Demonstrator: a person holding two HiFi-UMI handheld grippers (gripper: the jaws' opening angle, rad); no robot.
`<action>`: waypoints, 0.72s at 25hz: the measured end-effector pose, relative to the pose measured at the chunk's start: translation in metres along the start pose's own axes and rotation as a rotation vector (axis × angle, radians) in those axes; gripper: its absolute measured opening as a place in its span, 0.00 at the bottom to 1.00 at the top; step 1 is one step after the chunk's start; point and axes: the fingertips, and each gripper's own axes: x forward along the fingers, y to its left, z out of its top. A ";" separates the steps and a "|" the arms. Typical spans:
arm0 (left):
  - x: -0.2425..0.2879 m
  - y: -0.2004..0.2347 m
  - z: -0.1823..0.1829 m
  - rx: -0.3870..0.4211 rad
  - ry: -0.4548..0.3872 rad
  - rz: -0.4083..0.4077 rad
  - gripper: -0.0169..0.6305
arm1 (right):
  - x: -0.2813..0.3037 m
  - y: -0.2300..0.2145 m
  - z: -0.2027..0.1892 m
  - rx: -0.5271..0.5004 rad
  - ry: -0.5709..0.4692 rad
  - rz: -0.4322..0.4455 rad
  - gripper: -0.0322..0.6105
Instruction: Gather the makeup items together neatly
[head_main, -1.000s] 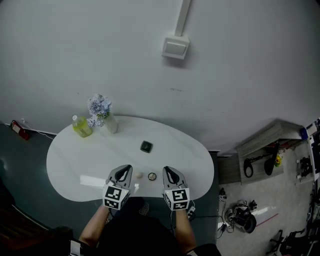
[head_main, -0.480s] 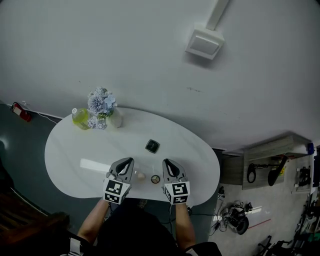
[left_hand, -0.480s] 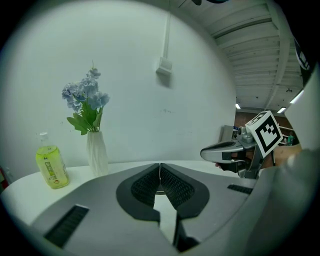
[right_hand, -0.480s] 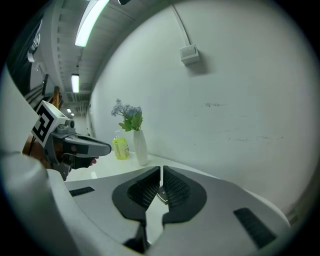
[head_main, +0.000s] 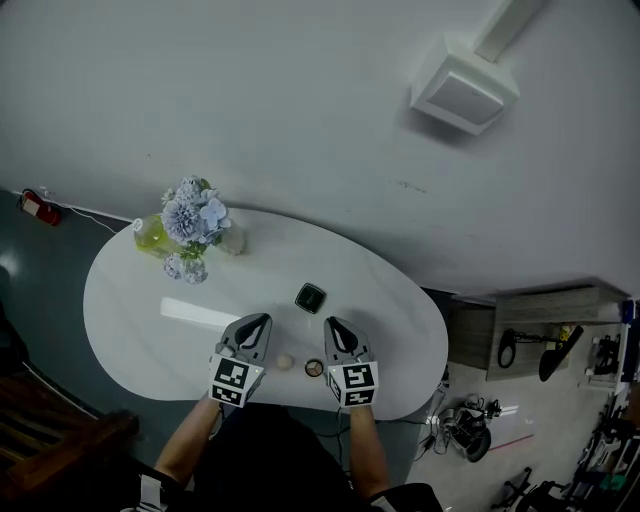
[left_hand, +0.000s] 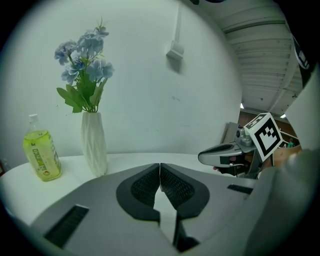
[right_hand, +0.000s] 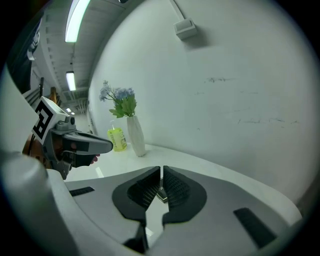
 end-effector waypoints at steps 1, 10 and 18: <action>0.004 0.003 -0.002 -0.005 0.006 0.000 0.06 | 0.004 -0.001 -0.002 0.001 0.008 0.006 0.11; 0.022 0.008 -0.011 -0.026 0.041 -0.016 0.06 | 0.040 0.003 -0.004 -0.172 0.114 0.139 0.20; 0.024 0.014 -0.015 -0.042 0.056 -0.012 0.06 | 0.088 0.006 -0.037 -0.393 0.296 0.260 0.45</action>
